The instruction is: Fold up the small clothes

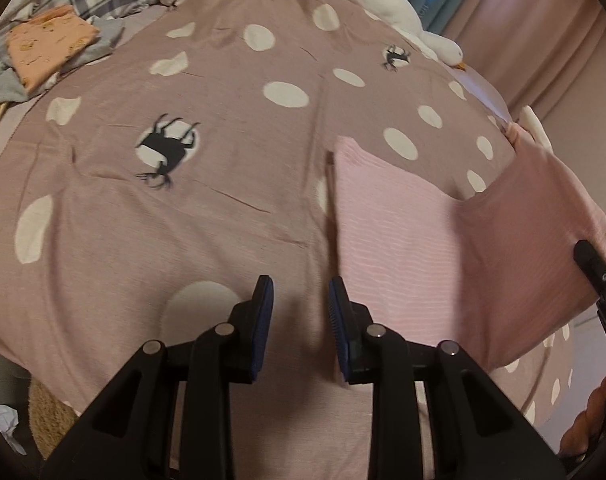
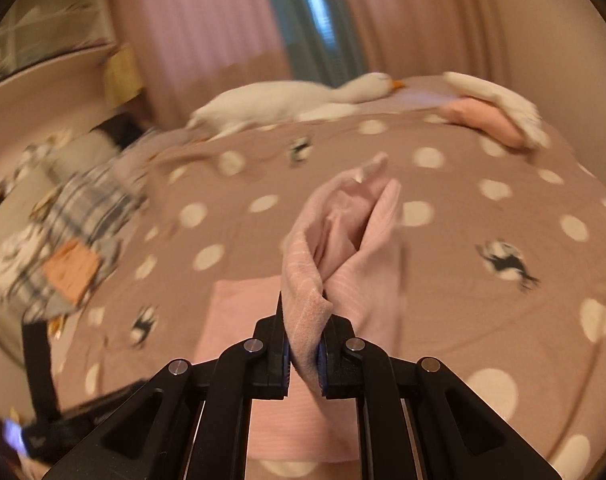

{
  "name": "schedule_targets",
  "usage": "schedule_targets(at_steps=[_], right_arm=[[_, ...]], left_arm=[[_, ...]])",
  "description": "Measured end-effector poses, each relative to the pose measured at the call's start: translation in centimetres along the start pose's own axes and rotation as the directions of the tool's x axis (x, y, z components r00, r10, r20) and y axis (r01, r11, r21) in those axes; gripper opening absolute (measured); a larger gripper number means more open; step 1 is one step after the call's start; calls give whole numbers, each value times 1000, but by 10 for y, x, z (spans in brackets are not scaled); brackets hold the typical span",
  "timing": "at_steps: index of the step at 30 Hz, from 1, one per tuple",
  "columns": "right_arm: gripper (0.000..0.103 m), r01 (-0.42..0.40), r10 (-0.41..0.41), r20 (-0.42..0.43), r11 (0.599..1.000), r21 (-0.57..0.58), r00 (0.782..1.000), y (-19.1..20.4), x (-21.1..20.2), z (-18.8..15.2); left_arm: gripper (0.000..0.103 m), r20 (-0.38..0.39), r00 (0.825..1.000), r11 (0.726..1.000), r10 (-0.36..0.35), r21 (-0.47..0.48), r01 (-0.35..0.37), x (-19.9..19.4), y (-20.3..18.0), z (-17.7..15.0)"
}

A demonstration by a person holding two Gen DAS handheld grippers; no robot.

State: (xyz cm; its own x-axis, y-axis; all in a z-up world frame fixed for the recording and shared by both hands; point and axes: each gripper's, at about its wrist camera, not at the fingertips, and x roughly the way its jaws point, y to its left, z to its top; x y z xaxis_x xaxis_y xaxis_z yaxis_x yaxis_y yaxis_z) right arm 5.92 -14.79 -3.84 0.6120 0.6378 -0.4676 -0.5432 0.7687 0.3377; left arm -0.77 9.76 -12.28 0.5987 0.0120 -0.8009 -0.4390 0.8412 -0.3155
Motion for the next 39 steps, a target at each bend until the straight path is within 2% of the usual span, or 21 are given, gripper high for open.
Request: schedule_targets(at_steps=[5, 8, 11, 13, 16, 18, 21, 23, 25, 28, 29, 31, 33, 34, 36, 39], right_arm=[[11, -84, 75, -115, 993, -80, 991, 26, 29, -18], [11, -116, 94, -233, 990, -82, 968, 35, 60, -40], [11, -115, 82, -306, 989, -91, 948, 40, 78, -57], [11, -117, 81, -313, 988, -98, 946, 44, 75, -60], [11, -135, 97, -278, 984, -118, 956, 49, 60, -51], [11, -162, 123, -281, 980, -118, 952, 51, 56, -47], [11, -166, 112, -323, 975, -147, 940, 55, 65, -57], [11, -160, 98, -374, 977, -138, 922, 54, 78, -65], [11, -170, 113, -413, 980, -105, 904, 49, 84, -69], [13, -209, 164, -414, 976, -65, 896, 43, 76, -62], [14, -222, 177, -409, 973, -64, 895, 42, 70, -59], [18, -240, 202, -389, 969, -52, 899, 36, 59, -54], [34, -250, 221, -361, 968, -32, 906, 27, 48, -49], [46, -240, 217, -347, 971, -25, 913, 22, 43, -46], [48, -192, 176, -318, 981, -19, 932, 11, 38, -41], [48, -74, 72, -286, 997, 2, 956, -12, 36, -35]], left_arm=[[28, -4, 1000, 1000, 13, -17, -13, 0, 8, 2], [28, -12, 1000, 1000, 19, -20, -19, 2, 9, 2], [28, -21, 1000, 1000, 15, -23, -16, 3, 11, 3], [29, -20, 1000, 1000, 12, -22, -12, 2, 12, 3], [30, -21, 1000, 1000, 10, -27, -11, 2, 13, 4], [30, -21, 1000, 1000, 7, -28, -7, 2, 13, 5], [31, -21, 1000, 1000, 5, -23, -6, 2, 11, 7], [31, -29, 1000, 1000, 6, -16, -7, 3, 10, 7], [31, -43, 999, 1000, 1, -7, -2, 4, 9, 7], [37, -56, 998, 1000, -13, 1, 13, 4, 7, 6], [42, -59, 998, 1000, -22, 1, 22, 4, 5, 6], [43, -56, 997, 999, -45, 5, 45, 1, 1, 8], [43, -48, 996, 997, -81, 13, 81, -3, -3, 10], [44, -42, 994, 994, -103, 19, 104, -5, -7, 12], [48, -25, 990, 989, -140, 38, 141, -9, -15, 18], [56, -14, 978, 975, -206, 76, 207, -10, -29, 28]])
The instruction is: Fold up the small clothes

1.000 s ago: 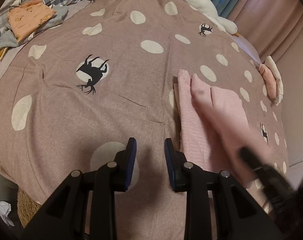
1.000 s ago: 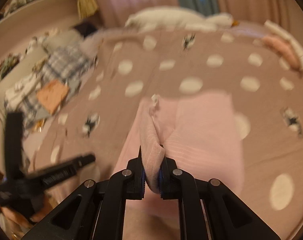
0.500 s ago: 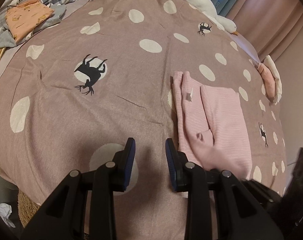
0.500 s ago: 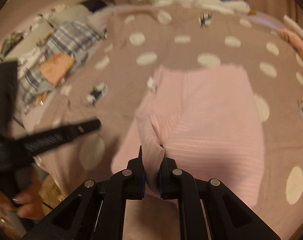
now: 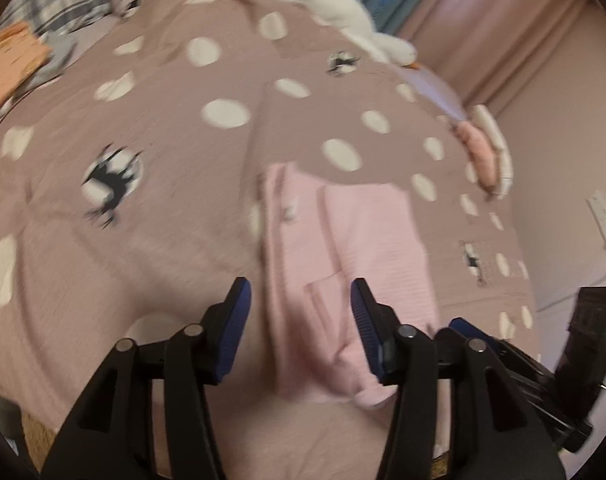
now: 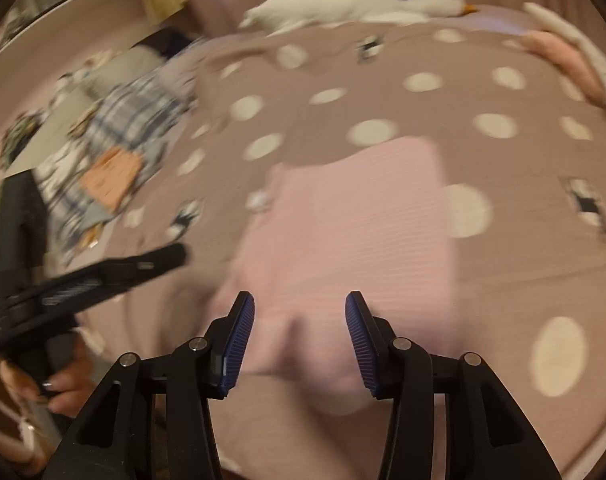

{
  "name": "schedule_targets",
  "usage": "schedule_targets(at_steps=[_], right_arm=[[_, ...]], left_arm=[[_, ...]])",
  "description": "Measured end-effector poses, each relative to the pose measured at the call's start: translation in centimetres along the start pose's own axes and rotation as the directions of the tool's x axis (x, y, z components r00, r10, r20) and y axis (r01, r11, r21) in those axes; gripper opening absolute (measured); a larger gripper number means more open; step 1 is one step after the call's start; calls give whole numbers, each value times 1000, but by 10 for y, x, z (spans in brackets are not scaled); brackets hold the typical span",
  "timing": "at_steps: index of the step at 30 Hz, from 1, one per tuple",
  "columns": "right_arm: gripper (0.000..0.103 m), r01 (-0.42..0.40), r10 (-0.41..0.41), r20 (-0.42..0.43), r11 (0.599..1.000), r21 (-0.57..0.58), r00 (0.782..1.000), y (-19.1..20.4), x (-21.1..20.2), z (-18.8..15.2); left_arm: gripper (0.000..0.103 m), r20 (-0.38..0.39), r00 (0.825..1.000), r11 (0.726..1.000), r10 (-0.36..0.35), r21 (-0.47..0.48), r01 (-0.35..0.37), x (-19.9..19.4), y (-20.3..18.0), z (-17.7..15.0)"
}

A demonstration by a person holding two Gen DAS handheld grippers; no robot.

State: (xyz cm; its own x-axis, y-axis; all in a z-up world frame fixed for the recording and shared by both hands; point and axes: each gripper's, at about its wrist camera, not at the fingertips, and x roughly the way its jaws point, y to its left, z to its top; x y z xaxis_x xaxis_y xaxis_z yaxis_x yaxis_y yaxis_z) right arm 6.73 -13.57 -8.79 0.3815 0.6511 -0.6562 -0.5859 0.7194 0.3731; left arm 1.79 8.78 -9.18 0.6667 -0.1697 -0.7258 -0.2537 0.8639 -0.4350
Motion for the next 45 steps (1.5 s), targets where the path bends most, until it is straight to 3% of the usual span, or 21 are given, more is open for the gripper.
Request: schedule_targets(at_steps=[4, 7, 13, 21, 28, 29, 30, 31, 32, 41, 45], right_arm=[[48, 125, -124, -13, 990, 71, 992, -24, 5, -1], [48, 165, -162, -38, 980, 107, 986, -36, 10, -2], [53, 178, -171, -72, 977, 121, 983, -47, 16, -3], [54, 176, -167, -93, 979, 105, 982, -53, 21, -7], [56, 165, -155, -95, 980, 111, 983, -56, 22, -8], [56, 164, -154, -96, 980, 113, 983, -57, 22, -8], [56, 163, -152, -97, 980, 115, 984, -57, 23, -8], [56, 162, -151, -98, 980, 117, 984, -57, 23, -9], [56, 163, -152, -100, 979, 119, 983, -57, 24, -9], [56, 147, -139, -84, 985, 87, 987, -44, 18, -8], [56, 111, -107, -83, 992, 51, 991, -33, 21, -8]], left_arm=[[58, -40, 996, 996, -77, 43, 79, 19, -16, 12], [58, -86, 990, 992, -114, 48, 118, 39, -22, 19], [58, -134, 983, 990, -129, 32, 134, 70, -23, 34], [58, -189, 978, 994, -93, 37, 102, 107, -22, 45], [56, -269, 954, 990, -135, -1, 140, 140, -19, 43], [55, -269, 953, 989, -141, 0, 146, 143, -19, 43], [45, -264, 954, 989, -139, 2, 145, 145, -20, 42], [34, -262, 957, 992, -121, 9, 128, 147, -20, 42], [13, -262, 960, 994, -97, 19, 106, 148, -19, 42], [8, -129, 986, 991, -109, 67, 118, 90, -23, 54], [9, -77, 996, 991, -44, 125, 53, 77, -20, 58]])
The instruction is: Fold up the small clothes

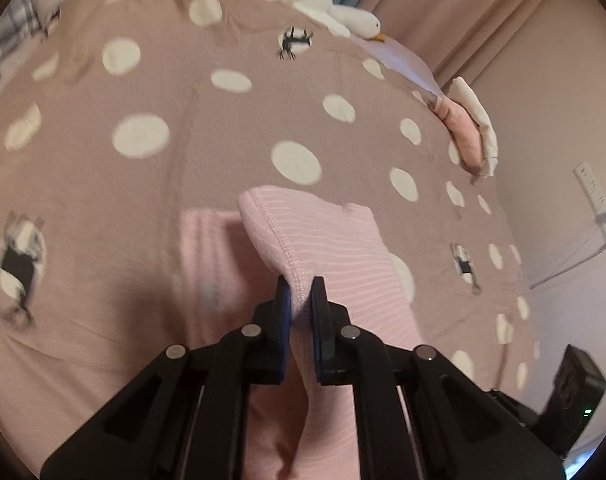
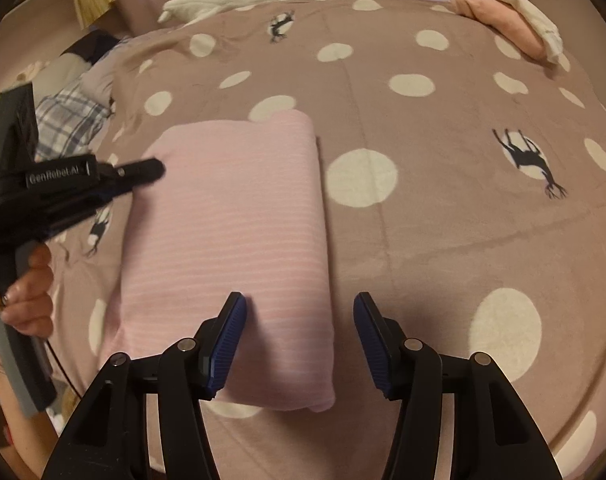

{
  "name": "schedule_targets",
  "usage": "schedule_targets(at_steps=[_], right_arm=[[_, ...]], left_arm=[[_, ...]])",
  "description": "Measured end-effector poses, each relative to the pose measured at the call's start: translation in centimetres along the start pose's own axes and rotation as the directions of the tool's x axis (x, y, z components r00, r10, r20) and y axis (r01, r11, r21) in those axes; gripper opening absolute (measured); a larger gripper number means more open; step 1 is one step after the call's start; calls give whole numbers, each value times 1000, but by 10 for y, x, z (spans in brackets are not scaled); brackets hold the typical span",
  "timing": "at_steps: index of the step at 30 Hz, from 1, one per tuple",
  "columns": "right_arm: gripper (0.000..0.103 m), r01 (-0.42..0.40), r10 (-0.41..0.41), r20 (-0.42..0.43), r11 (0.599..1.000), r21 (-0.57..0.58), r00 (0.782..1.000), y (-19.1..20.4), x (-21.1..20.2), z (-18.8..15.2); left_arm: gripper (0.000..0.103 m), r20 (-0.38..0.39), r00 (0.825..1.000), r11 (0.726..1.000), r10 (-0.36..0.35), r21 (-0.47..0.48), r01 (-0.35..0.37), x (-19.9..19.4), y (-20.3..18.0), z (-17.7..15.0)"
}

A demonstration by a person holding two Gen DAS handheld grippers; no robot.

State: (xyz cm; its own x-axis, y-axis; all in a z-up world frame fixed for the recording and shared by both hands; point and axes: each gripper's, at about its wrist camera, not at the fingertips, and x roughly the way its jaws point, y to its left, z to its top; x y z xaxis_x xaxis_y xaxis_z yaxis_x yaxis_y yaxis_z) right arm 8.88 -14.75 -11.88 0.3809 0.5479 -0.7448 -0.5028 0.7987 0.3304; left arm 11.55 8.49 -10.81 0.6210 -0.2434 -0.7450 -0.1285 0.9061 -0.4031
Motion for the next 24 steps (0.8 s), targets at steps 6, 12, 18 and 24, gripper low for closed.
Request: schedule_targets(at_steps=[6, 12, 18, 24], right_arm=[[56, 13, -14, -61, 1000, -20, 998, 5, 19, -2], [56, 4, -4, -106, 1000, 0, 994, -1, 32, -4], [56, 1, -2, -93, 1000, -9, 996, -1, 27, -4], [71, -5, 5, -35, 1000, -4, 999, -5, 20, 3]], left_arm=[[11, -114, 991, 997, 77, 17, -75, 47, 20, -13], [15, -120, 989, 996, 87, -10, -89, 57, 29, -21], [33, -105, 991, 996, 81, -16, -83, 38, 26, -20], [75, -31, 996, 996, 78, -41, -79, 3, 31, -27]])
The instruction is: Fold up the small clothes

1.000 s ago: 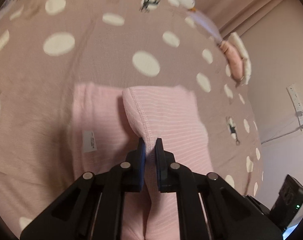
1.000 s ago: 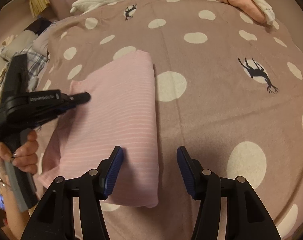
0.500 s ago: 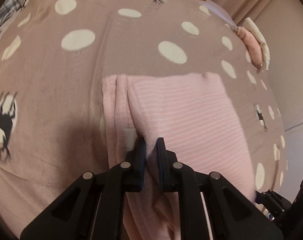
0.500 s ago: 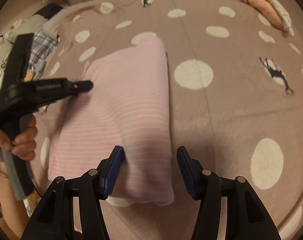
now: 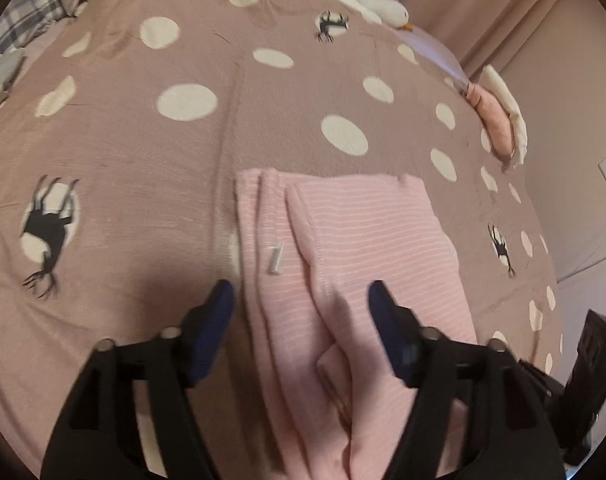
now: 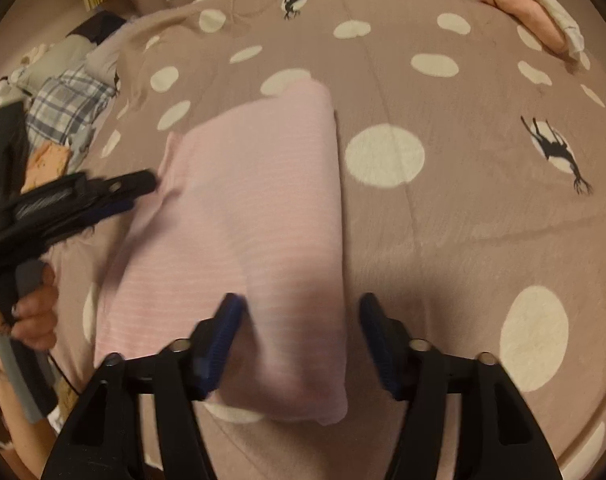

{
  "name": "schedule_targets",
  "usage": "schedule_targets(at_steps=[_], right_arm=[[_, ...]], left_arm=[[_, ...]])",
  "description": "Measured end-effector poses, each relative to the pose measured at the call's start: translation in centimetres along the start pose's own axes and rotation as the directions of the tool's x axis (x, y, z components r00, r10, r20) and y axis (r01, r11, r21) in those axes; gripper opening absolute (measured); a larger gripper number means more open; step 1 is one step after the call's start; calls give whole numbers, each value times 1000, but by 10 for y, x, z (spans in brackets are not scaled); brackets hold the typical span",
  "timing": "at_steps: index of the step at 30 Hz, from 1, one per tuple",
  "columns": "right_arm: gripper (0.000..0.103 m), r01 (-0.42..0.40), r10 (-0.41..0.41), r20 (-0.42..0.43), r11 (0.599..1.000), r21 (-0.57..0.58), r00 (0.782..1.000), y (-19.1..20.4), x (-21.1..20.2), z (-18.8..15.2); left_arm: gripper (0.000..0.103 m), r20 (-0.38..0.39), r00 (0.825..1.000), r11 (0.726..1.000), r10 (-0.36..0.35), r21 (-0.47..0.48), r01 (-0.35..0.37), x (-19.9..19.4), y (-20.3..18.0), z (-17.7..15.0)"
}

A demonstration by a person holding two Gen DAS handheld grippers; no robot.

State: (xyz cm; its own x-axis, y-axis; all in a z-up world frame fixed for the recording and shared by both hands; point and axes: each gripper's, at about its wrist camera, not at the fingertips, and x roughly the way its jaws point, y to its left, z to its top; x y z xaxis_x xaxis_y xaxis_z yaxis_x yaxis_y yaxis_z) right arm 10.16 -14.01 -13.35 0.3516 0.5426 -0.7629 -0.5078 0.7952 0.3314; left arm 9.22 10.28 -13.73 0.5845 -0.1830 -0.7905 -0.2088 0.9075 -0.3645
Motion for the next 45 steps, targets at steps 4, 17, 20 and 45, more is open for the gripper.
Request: schedule_targets(at_steps=[4, 17, 20, 45], right_arm=[[71, -25, 25, -1, 999, 25, 1000, -7, 9, 9], [65, -272, 275, -67, 961, 50, 959, -11, 47, 27], [46, -307, 310, -62, 950, 58, 949, -11, 50, 27], [29, -163, 162, 159, 987, -10, 974, -45, -38, 29]], left_arm=[[83, -38, 999, 999, -35, -14, 34, 1, 7, -13], [75, -119, 987, 992, -109, -79, 101, 30, -1, -41], [58, -119, 988, 992, -94, -95, 83, 32, -6, -41], [35, 22, 994, 991, -111, 76, 109, -6, -136, -42]])
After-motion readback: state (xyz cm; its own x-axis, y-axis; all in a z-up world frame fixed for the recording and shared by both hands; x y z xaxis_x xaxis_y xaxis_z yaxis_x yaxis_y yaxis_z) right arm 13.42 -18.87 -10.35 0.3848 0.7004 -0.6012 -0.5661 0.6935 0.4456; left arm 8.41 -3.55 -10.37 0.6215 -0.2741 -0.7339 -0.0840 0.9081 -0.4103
